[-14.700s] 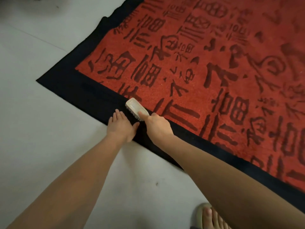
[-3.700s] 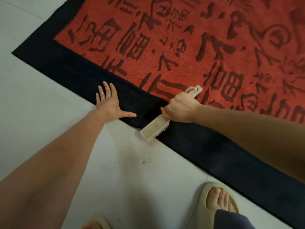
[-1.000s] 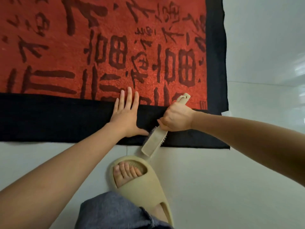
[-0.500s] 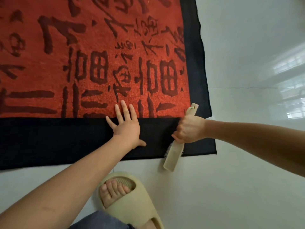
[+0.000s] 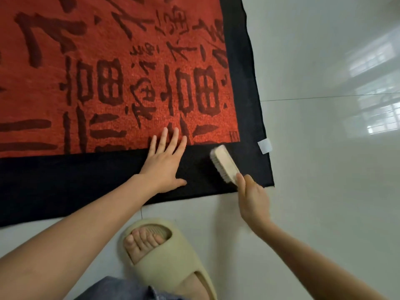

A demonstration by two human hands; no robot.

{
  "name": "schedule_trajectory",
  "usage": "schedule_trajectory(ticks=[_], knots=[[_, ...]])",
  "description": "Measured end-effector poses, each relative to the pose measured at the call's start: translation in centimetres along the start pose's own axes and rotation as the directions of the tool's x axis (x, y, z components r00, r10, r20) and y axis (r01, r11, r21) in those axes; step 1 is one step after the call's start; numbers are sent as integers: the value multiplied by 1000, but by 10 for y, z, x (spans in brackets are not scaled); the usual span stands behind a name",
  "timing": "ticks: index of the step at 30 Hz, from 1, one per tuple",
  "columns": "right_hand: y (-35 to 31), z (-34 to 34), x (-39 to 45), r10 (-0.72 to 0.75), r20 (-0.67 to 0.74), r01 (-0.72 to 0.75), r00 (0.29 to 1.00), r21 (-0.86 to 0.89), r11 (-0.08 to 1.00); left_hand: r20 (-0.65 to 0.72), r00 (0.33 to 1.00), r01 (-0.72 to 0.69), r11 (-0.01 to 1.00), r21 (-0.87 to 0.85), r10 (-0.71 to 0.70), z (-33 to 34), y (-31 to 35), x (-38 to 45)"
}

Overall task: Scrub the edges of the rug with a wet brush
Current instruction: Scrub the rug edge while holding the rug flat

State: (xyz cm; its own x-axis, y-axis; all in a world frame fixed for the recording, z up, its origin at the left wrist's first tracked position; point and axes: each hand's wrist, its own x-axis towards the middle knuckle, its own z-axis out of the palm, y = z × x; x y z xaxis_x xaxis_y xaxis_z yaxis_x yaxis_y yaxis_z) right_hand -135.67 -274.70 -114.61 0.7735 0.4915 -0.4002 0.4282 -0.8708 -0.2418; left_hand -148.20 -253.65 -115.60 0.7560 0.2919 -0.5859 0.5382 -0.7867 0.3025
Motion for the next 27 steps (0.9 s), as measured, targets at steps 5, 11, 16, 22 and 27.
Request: schedule_trajectory(ticks=[5, 11, 16, 22, 27], knots=[[-70, 39, -26, -34, 18, 19, 999, 518, 855, -43, 999, -13, 999, -49, 11, 14, 20, 17], [-12, 25, -11, 65, -154, 18, 986, 484, 875, -26, 998, 61, 998, 20, -61, 18, 31, 22], [-31, 44, -50, -113, 26, 83, 993, 519, 850, -2, 996, 94, 995, 15, -94, 15, 33, 27], [-25, 35, -26, 120, -80, -57, 990, 545, 836, -37, 996, 86, 996, 28, -84, 15, 31, 24], [-19, 32, -25, -74, -30, 80, 997, 397, 914, -52, 996, 77, 995, 60, -73, 13, 18, 19]])
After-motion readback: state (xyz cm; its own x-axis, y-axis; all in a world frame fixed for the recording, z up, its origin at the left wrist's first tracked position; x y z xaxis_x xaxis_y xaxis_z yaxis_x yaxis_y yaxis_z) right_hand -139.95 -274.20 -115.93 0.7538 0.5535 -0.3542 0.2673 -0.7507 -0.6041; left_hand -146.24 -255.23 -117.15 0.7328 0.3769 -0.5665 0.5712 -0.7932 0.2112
